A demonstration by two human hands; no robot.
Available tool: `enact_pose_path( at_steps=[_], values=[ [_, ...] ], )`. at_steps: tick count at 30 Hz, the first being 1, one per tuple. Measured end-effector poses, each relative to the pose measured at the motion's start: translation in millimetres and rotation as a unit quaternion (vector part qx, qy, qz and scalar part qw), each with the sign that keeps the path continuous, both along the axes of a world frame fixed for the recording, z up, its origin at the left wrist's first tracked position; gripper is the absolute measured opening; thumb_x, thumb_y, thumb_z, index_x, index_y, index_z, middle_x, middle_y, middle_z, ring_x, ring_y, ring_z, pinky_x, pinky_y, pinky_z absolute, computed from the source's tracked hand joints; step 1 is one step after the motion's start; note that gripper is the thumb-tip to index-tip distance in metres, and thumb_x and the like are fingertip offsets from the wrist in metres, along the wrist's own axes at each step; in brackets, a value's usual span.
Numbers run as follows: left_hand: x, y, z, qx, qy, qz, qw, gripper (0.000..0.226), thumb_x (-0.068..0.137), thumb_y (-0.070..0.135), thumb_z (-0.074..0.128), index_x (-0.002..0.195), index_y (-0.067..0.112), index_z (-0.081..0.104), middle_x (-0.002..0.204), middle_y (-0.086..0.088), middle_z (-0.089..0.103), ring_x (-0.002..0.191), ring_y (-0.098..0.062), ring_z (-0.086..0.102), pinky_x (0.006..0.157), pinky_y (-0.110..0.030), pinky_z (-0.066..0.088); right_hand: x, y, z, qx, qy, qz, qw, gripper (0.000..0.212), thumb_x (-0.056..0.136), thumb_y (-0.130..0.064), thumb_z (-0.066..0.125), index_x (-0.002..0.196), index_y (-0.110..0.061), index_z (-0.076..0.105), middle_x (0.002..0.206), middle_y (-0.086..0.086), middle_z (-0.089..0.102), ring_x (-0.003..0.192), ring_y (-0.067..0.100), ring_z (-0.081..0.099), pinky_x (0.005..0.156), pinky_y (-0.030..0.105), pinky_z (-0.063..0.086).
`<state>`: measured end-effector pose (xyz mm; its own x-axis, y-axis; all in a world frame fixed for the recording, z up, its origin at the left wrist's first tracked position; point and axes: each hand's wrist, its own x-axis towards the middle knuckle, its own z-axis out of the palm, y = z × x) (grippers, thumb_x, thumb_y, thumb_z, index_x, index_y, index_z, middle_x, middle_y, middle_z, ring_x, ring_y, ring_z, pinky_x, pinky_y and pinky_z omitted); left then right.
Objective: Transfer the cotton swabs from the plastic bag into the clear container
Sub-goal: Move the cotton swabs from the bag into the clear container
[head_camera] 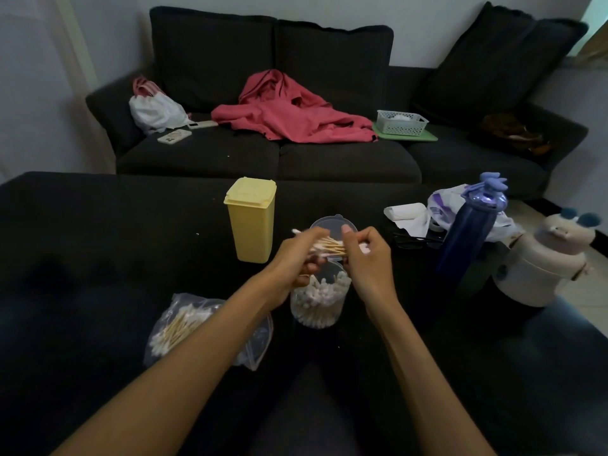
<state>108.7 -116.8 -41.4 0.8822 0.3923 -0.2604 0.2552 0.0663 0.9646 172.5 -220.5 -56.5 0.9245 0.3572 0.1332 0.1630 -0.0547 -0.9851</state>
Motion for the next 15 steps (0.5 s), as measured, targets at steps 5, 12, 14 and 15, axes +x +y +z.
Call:
enact_pose_path(
  at_steps=[5, 12, 14, 15],
  values=[
    [-1.1, -1.9, 10.0, 0.066, 0.033, 0.027, 0.997, 0.035, 0.099, 0.032, 0.032, 0.080, 0.014, 0.056, 0.063, 0.001, 0.051, 0.044, -0.004, 0.040, 0.044, -0.017, 0.029, 2.5, -5.9, 1.4, -0.007, -0.053, 0.000, 0.999, 0.019, 0.093, -0.021, 0.054, 0.077, -0.013, 0.047, 0.075, 0.000, 0.056, 0.063, 0.001, 0.057, 0.047, 0.011, 0.042],
    [9.7, -19.4, -0.1, 0.093, 0.044, 0.028, 0.994, 0.044, 0.102, 0.034, 0.024, 0.108, 0.010, 0.061, 0.080, -0.005, 0.061, 0.065, -0.011, 0.051, 0.058, -0.022, 0.037, 1.2, -3.7, -2.2, -0.008, 0.000, 0.009, 1.000, 0.017, 0.093, -0.020, 0.053, 0.077, -0.017, 0.048, 0.078, -0.001, 0.056, 0.065, 0.003, 0.056, 0.051, 0.012, 0.042],
    [10.0, -20.9, -1.8, 0.040, 0.040, 0.033, 0.998, 0.045, 0.103, 0.034, 0.023, 0.115, 0.009, 0.058, 0.100, -0.010, 0.064, 0.084, -0.016, 0.057, 0.070, -0.026, 0.042, 1.1, -3.9, -4.5, -0.011, 0.022, 0.004, 1.000, 0.015, 0.093, -0.023, 0.052, 0.080, -0.016, 0.050, 0.082, 0.001, 0.059, 0.070, 0.006, 0.060, 0.053, 0.015, 0.043],
    [9.6, -21.3, -2.2, 0.019, 0.040, 0.040, 0.998, 0.046, 0.103, 0.035, 0.022, 0.117, 0.008, 0.057, 0.107, -0.012, 0.064, 0.093, -0.019, 0.058, 0.077, -0.030, 0.045, 1.1, -4.1, -5.8, -0.017, 0.023, -0.006, 1.000, 0.015, 0.093, -0.023, 0.053, 0.082, -0.015, 0.051, 0.085, 0.002, 0.059, 0.070, 0.005, 0.060, 0.051, 0.013, 0.043]
  ],
)
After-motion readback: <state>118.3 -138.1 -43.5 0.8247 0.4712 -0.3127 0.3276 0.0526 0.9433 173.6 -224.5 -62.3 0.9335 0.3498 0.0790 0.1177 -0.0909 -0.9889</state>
